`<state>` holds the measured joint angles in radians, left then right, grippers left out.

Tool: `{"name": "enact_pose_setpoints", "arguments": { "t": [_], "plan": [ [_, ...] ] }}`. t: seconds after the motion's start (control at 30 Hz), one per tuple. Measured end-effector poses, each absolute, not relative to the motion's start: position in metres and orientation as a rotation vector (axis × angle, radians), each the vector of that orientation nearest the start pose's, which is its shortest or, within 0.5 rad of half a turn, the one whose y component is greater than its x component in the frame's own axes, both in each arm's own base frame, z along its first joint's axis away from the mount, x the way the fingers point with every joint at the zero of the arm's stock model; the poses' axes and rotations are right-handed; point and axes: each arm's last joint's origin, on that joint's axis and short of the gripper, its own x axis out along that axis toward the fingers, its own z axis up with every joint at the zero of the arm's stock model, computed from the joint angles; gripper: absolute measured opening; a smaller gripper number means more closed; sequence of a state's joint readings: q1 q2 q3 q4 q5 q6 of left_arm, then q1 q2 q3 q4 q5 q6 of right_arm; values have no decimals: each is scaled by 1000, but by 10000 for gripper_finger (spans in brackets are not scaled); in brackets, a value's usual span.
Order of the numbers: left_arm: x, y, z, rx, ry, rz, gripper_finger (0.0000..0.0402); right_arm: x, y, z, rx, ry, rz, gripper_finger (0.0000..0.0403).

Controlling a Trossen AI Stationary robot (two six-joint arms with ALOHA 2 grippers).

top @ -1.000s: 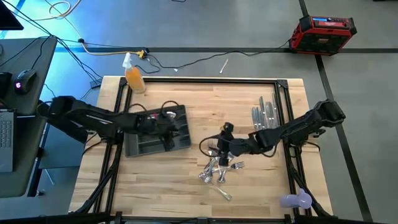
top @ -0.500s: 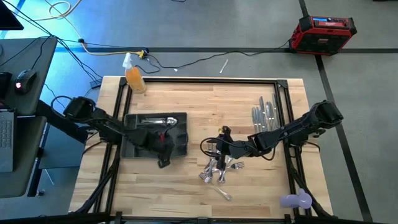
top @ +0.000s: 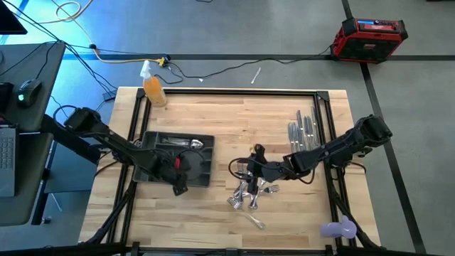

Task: Sort silverware
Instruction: Put the silver fork into the black silverware tray

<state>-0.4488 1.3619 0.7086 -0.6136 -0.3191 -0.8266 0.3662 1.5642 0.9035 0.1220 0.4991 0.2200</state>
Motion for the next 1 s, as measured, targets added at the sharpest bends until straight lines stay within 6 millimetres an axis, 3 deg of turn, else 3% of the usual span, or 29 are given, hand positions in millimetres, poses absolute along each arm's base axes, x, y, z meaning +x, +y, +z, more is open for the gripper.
{"name": "enact_pose_setpoints", "arguments": {
  "t": [0.17, 0.43, 0.67, 1.0],
  "plan": [
    [220, -92, 188, -188, 953, 376, 85, 308, 113, 217, -46, 467, -186, 192],
    [255, -106, 211, -154, 601, 205, 85, 301, 129, 217, -157, 466, -139, 192],
    [279, -114, 207, -105, 447, 165, 85, 296, 126, 212, -186, 640, -149, 192],
    [330, -102, 192, -372, 307, 121, 85, 289, 126, 253, -88, 792, -371, 192]
  ]
}}
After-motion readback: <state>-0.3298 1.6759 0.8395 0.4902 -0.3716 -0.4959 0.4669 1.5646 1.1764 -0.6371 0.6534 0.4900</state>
